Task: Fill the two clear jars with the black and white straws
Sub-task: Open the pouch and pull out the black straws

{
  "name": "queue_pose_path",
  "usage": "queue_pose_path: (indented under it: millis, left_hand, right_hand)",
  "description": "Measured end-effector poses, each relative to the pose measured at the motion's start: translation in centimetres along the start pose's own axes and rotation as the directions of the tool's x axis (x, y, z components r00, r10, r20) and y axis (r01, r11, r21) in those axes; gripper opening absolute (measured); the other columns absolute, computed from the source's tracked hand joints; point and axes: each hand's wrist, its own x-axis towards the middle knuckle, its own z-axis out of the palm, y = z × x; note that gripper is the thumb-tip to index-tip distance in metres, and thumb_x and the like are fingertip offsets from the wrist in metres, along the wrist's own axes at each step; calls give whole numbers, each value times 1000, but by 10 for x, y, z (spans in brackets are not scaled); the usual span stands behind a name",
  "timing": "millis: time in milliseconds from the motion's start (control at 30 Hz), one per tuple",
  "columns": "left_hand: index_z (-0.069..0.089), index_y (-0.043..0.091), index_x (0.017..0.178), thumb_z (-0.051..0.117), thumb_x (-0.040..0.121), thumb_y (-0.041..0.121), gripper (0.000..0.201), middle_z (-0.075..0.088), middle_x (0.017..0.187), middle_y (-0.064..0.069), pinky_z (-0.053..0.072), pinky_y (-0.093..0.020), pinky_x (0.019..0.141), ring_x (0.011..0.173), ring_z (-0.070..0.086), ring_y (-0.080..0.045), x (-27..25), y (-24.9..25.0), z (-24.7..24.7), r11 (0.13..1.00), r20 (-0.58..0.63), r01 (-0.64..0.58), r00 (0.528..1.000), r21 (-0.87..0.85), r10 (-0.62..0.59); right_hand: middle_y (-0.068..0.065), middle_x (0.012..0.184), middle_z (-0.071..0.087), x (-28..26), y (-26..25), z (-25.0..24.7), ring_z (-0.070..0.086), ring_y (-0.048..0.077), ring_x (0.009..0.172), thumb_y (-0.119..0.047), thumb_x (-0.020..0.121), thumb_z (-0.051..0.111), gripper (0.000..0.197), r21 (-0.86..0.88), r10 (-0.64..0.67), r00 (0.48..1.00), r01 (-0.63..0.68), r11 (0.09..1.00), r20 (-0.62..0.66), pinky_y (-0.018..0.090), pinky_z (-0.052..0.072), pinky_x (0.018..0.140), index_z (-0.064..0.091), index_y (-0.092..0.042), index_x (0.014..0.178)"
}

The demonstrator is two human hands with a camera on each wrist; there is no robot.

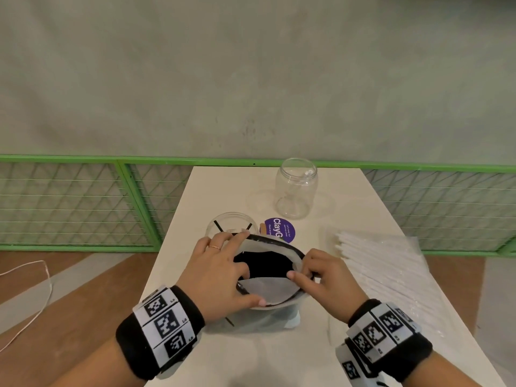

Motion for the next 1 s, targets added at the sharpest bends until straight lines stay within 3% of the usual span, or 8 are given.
queue_pose_path:
  millis: [67,200,400,467,567,700,800,1000]
  left_hand:
    - [71,36,86,35,61,90,70,36,148,3,19,-43,100,131,35,-27,-1,1,1,1000,-10,-11,1000,6,11]
    - [58,38,109,45,51,79,72,53,125,10,26,-38,90,113,46,-19,0,13,7,998,-78,-69,995,0,68]
    - [52,31,72,67,59,43,24,56,64,11,34,-33,66,62,56,-13,8,31,37,994,-146,-97,984,43,103]
    - [54,28,68,52,66,32,5,55,61,10,40,-28,58,57,55,-13,8,31,42,991,-185,-118,975,56,126]
    - [54,27,68,41,68,25,13,53,62,8,40,-25,52,54,54,-15,7,29,50,989,-217,-149,965,19,150]
    - [49,25,69,53,66,20,7,50,60,7,36,-25,45,49,48,-15,4,24,54,984,-250,-171,956,-43,155]
    - [48,26,70,72,50,16,33,48,57,9,32,-22,43,46,45,-12,0,23,54,985,-231,-152,964,-83,129]
    - [49,24,72,61,63,13,19,52,78,6,38,-27,46,64,47,-16,-8,25,64,982,-246,-173,958,-76,150]
  right_hand:
    - [-8,71,53,0,4,5,51,9,67,-37,75,75,33,-5,32,999,-32,999,-17,13,36,63,50,-29,55]
    - [-8,83,53,-2,3,8,51,9,78,-36,73,77,21,19,20,999,-21,1000,46,14,39,67,57,-30,73]
    - [-13,94,40,1,1,4,43,0,84,-35,74,77,34,-179,-41,980,77,981,194,10,34,71,62,-25,103]
    - [-11,95,39,1,1,4,39,2,81,-35,74,76,35,-273,-73,973,132,953,217,9,31,70,60,-24,103]
    - [-7,98,45,0,3,6,37,7,81,-31,75,75,35,-363,-148,963,225,904,226,10,29,67,57,-25,104]
    - [-5,93,50,-4,3,12,45,11,76,-21,75,73,30,-388,-225,956,282,877,187,17,39,62,53,-26,96]
    - [-3,88,51,-6,5,18,44,11,67,-16,78,63,20,-364,-276,956,294,884,101,14,36,57,48,-23,90]
    - [-13,84,41,-15,16,25,42,3,69,-15,77,55,8,-164,-171,984,177,970,52,15,39,61,49,-20,78]
